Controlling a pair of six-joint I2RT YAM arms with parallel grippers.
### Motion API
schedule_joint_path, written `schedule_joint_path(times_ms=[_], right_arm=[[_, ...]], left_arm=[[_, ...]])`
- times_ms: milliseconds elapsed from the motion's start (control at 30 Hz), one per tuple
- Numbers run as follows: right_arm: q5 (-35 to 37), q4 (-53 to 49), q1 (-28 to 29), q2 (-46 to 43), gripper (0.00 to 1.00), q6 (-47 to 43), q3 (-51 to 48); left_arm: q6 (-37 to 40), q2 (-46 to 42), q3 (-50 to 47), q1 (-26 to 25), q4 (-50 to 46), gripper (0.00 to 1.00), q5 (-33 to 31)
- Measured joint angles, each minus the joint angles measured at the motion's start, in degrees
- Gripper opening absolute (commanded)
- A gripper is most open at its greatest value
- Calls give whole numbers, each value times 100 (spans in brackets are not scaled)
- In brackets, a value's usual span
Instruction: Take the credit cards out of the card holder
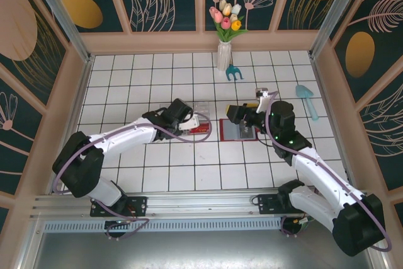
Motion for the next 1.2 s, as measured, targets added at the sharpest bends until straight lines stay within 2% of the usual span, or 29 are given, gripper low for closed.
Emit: schedule_joint_path(times_ms=[67, 200, 333, 467, 500, 567, 667, 700, 767, 867, 1033, 1133, 1200], right_arm=[[4, -2, -2, 0, 99, 0, 0], [52, -4, -37, 0, 99, 4, 0], [184, -66, -107, 7, 99, 63, 0], [323, -225, -164, 44, 93, 179, 0], [354, -293, -199, 50, 90, 216, -2], [396, -376, -297, 50, 77, 317, -50], [385, -505, -529, 50, 56, 459, -205], [389, -553, -605, 52, 52, 498, -271], [476, -664, -699, 83, 49, 581, -393], [592, -811, -739, 225, 32, 643, -551], [767, -861, -798, 844, 9, 706, -619], [846, -863, -896, 1270, 6, 741, -619], [911, -861, -966, 1469, 6, 743, -638]], left_arm=[[-116, -44, 177, 26, -11, 56, -15], [-754, -59, 761, 46, -201, 63, 76], [-1832, -140, 1368, 46, -221, 62, 498], [-3060, -411, 1434, 46, -20, 58, 1108], [-3405, -455, 1434, 46, 42, 57, 1292], [-4046, -483, 1434, 46, 186, 37, 1613], [-5053, -452, 1434, 46, 409, 24, 1971], [-5399, -420, 1434, 46, 496, 22, 2098], [-6013, -297, 1432, 35, 669, 22, 2328], [-6920, 31, 1305, -68, 1082, 23, 2643], [-8052, 756, 1193, -629, 1541, 23, 2756], [-8574, 1198, 1296, -922, 1696, 27, 2800], [-8865, 1484, 1471, -1034, 1698, 25, 2817]])
